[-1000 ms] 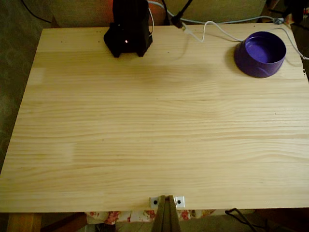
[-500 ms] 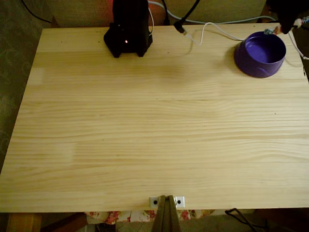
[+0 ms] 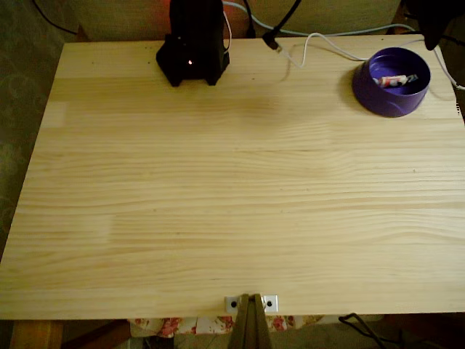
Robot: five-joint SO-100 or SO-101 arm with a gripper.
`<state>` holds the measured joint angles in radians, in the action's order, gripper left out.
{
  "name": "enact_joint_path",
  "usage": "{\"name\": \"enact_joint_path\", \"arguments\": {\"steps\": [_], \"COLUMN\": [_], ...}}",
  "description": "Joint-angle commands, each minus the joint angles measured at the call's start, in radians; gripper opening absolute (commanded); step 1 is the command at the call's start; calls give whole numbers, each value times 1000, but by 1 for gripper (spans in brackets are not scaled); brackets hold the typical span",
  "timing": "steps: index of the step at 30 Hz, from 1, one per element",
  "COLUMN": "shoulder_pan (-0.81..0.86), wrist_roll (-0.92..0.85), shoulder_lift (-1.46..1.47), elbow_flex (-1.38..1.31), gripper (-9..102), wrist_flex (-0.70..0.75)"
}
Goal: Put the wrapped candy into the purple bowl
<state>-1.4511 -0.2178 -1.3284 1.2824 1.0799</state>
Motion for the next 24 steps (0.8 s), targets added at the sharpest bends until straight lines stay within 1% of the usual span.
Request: {"name": "enact_joint_path", "arguments": {"steps": [1,4,6,12,18,21,24], "shoulder_pan": [-3,9,23,146,413,557,695], "wrist_roll": [11,3,-9,-15,153,155,81], "shoulder_lift": [-100,-124,-138,-201,-304,-362,-431], "elbow_flex": [-52,-54,-67,-81,23,104,221], "gripper": [15,10,0,0,0,0,0], "wrist_flex": [-14,-2,18,52,-17,-31,-35]}}
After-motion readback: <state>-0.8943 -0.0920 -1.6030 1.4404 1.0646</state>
